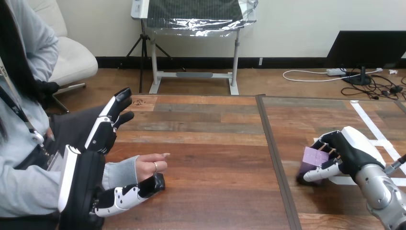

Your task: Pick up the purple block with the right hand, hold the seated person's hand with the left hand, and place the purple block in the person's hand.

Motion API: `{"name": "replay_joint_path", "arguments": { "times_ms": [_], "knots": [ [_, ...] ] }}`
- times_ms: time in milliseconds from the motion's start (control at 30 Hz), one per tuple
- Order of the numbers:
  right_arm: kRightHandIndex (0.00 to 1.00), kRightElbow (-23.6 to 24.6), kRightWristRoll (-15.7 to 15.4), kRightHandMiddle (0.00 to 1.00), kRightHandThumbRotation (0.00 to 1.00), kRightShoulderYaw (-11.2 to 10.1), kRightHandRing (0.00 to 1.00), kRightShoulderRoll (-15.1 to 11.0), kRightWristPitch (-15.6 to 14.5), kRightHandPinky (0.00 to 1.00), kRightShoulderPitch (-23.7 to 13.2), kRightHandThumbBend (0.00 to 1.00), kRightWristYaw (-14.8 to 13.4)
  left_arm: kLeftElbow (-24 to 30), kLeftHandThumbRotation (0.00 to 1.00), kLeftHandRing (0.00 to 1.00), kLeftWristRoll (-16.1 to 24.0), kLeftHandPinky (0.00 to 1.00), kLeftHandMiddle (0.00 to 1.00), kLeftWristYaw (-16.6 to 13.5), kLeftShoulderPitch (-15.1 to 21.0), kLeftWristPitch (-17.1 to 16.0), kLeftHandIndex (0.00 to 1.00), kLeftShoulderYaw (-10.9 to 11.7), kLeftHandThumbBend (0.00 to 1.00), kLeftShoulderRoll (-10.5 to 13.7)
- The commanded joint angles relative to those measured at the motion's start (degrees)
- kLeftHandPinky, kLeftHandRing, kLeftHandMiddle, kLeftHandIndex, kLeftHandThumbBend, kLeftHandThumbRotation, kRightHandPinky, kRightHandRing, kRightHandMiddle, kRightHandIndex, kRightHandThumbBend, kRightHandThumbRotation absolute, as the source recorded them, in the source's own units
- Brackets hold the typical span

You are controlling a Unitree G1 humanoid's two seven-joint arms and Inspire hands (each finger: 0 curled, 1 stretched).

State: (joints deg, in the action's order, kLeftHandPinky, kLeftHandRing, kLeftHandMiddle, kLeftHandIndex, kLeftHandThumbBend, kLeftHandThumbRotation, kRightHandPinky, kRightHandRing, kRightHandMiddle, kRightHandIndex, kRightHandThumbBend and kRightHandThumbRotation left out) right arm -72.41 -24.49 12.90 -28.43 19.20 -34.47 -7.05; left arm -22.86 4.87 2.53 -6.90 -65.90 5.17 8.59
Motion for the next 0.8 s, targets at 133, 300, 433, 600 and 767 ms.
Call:
{"name": "replay_joint_path", "arguments": {
  "times_ms": [133,300,433,600,767],
  "knots": [
    [0.5,1.38,2.36,0.51,0.0,-2.16,0.49,1.26,1.96,0.44,-2.59,0.86,-1.49,3.69,0.63,0.92,0.72,0.84,0.92,-0.19,0.89,1.55,0.9,0.02,1.0,0.19],
    [0.5,1.82,3.11,0.51,0.0,-2.56,0.47,1.53,1.98,0.42,-3.06,0.86,-1.11,3.73,0.63,0.92,1.92,0.84,0.92,-0.5,0.89,2.41,0.9,0.55,1.0,0.36],
    [0.5,2.19,3.46,0.5,0.0,-2.77,0.45,1.69,1.85,0.39,-3.44,0.85,-0.84,4.14,0.63,0.92,3.8,0.85,0.92,-1.21,0.79,3.35,0.9,1.29,1.0,0.48],
    [0.51,2.73,3.64,0.5,0.0,-3.14,0.45,1.97,1.95,0.39,-3.83,0.85,-0.75,4.72,0.61,0.92,5.59,0.86,0.92,-1.97,0.57,4.69,0.9,1.85,1.0,0.9],
    [0.51,3.1,3.98,0.51,0.0,-3.53,0.47,2.21,2.54,0.42,-4.11,0.85,-0.46,6.43,0.56,0.93,7.72,0.87,0.92,-2.97,-0.03,7.32,0.9,2.45,1.0,1.05]
  ]
}}
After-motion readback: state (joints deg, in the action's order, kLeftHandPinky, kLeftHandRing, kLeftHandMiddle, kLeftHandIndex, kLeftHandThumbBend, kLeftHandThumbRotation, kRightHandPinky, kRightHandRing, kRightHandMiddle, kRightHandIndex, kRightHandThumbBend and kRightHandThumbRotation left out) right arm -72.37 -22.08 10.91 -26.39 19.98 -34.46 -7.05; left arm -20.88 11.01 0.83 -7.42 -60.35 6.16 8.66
